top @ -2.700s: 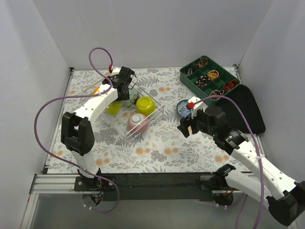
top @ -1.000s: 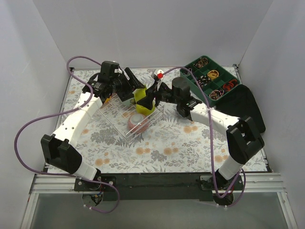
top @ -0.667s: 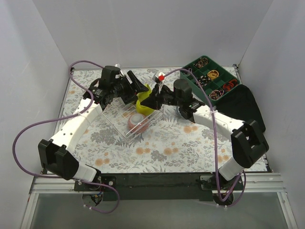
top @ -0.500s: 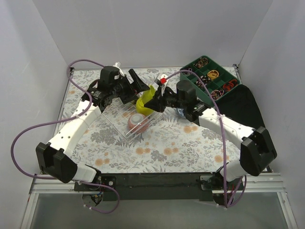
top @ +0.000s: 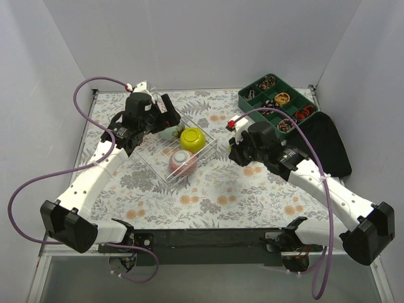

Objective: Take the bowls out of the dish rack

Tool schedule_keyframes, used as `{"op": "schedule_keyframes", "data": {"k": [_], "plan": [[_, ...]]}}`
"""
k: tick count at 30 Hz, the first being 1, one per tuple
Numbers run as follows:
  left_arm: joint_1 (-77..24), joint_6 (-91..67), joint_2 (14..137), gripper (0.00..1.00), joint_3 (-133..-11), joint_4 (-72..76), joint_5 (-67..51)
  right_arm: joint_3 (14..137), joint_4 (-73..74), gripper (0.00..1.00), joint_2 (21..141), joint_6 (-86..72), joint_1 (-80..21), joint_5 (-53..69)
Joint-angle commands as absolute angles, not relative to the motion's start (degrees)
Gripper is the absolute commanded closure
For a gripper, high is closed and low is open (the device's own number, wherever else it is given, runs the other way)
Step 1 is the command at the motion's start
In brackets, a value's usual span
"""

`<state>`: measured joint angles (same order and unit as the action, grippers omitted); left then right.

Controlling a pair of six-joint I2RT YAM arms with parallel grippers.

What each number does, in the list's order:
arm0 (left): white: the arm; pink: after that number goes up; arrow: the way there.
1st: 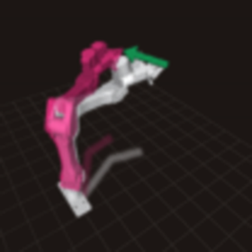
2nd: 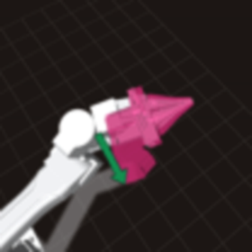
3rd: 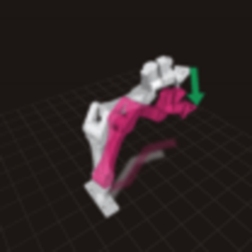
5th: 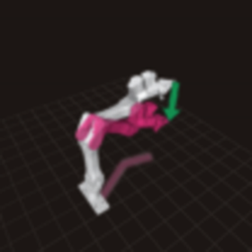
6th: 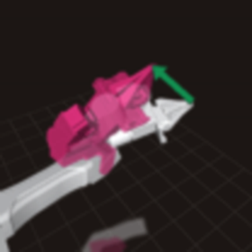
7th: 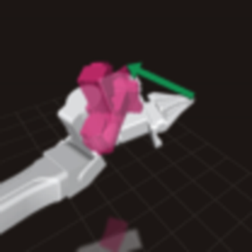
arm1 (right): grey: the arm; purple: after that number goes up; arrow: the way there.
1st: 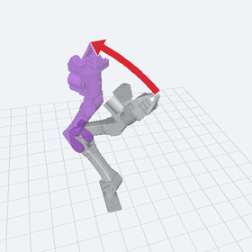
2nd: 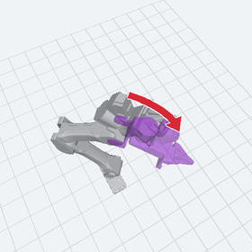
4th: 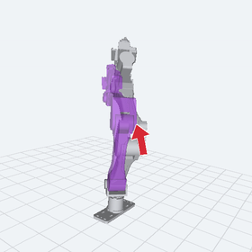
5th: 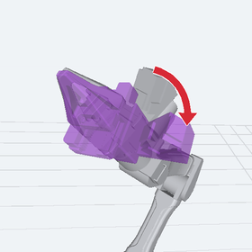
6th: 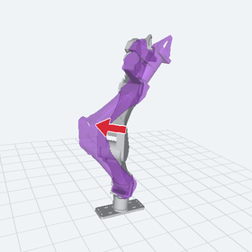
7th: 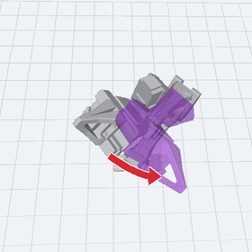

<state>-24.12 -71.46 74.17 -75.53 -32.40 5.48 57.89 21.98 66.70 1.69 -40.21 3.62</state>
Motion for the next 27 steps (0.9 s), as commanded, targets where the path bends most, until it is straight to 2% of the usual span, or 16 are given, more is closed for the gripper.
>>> {"op": "schedule_keyframes", "data": {"k": [1, 8, 18, 26, 27], "plan": [[-24.1, -66.5, 74.2, 0.02, -73.7, -33.8, 11.7, 55.7, 35.5, 0.99, 63.7, -2.7, -40.2, -9.0], [-24.0, -64.8, 77.1, 0.02, -73.2, -34.2, 11.7, 51.7, 41.4, 0.99, 66.8, -6.4, -40.2, -20.6], [-24.1, -64.2, 79.4, 0.02, -73.3, -37.1, 9.8, 48.5, 39.1, 0.99, 75.8, -9.2, -40.2, -24.1], [-24.1, -64.6, 80.7, 0.02, -72.8, -38.9, 6.6, 49.0, 34.7, 0.89, 83.5, -9.7, -40.1, -22.6], [-24.1, -64.7, 80.7, 0.02, -72.7, -39.2, 6.0, 49.1, 33.5, 0.85, 84.2, -9.6, -40.0, -22.6]]}}
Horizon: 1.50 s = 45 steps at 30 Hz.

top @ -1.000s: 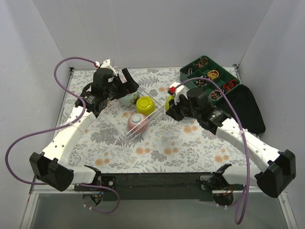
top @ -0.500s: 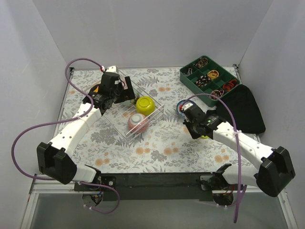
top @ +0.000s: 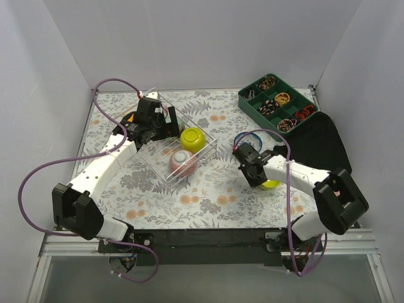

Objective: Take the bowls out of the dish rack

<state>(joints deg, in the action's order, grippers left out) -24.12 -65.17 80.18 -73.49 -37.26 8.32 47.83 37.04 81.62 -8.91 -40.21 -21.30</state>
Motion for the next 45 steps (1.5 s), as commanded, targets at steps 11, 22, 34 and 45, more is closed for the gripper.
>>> {"op": "schedule_keyframes", "data": {"k": [11, 22, 34, 45], "plan": [[-24.0, -68.1, 80.9, 0.02, -70.8, -41.0, 2.9, 50.4, 33.7, 0.31, 83.9, -9.8, -40.0, -20.5], [-17.0, -81.3, 80.6, 0.02, -71.2, -35.8, -5.8, 54.1, 33.1, 0.18, 69.7, -10.4, -40.0, -19.6], [-8.0, -90.3, 84.2, 0.02, -67.2, -25.0, -6.4, 46.4, 22.2, 0.09, 52.4, -8.1, -40.0, -15.0], [-6.4, -90.6, 93.5, 0.02, -67.6, -17.1, -6.0, 43.6, 20.6, 0.09, 48.4, -5.4, -40.0, -12.8]]}}
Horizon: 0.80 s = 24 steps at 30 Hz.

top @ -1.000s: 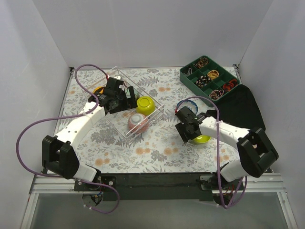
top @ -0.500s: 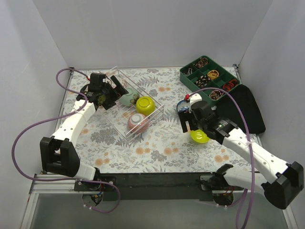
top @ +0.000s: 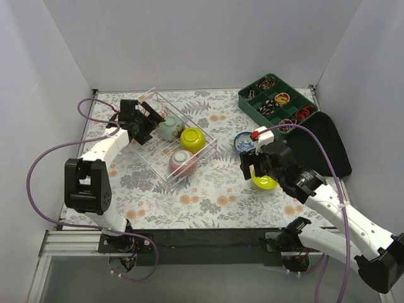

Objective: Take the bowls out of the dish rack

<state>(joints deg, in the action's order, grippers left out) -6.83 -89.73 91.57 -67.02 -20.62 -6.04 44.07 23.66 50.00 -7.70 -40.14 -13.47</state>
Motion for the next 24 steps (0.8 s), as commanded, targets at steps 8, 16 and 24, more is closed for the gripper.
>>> {"op": "schedule_keyframes", "data": {"k": [8, 16, 24], "plan": [[-6.3, -93.7, 96.8, 0.02, -65.9, -11.4, -6.0, 43.6, 20.6, 0.1, 48.8, -2.6, -40.0, -13.1], [-6.3, -94.7, 101.2, 0.02, -64.6, -9.8, -7.7, 43.2, 20.7, 0.1, 49.3, -1.5, -40.0, -13.2], [-6.3, -97.0, 102.8, 0.02, -62.2, -5.3, -10.8, 42.8, 20.6, 0.11, 50.0, -0.2, -40.0, -11.6]]}}
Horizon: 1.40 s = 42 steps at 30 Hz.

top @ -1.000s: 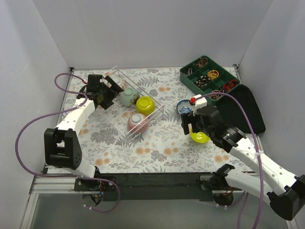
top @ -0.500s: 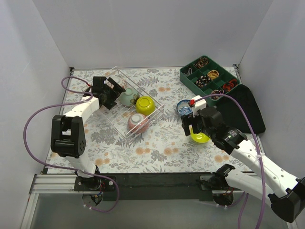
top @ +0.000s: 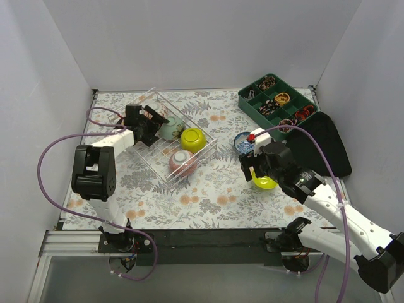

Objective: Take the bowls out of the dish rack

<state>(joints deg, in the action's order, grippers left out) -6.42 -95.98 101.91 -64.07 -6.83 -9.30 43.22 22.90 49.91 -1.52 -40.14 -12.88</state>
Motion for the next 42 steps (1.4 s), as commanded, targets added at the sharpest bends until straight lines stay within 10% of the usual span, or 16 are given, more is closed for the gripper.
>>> {"op": "schedule_keyframes", "data": {"k": [1, 9, 24, 42], "plan": [[-6.3, -97.6, 103.1, 0.02, -62.1, -4.9, -10.9, 42.8, 20.6, 0.11, 50.1, -0.2, -40.0, -11.2], [-6.4, -99.8, 104.3, 0.02, -61.3, -2.4, -12.1, 42.5, 20.7, 0.12, 50.3, 1.3, -40.0, -9.7], [-6.3, -98.2, 97.2, 0.55, -60.5, -3.3, -9.8, 43.2, 20.7, 0.13, 51.2, 1.9, -40.0, -7.7], [-6.4, -84.2, 89.0, 0.81, -63.3, -10.5, -5.0, 46.2, 20.2, 0.14, 52.7, 1.9, -39.9, -4.5]]}}
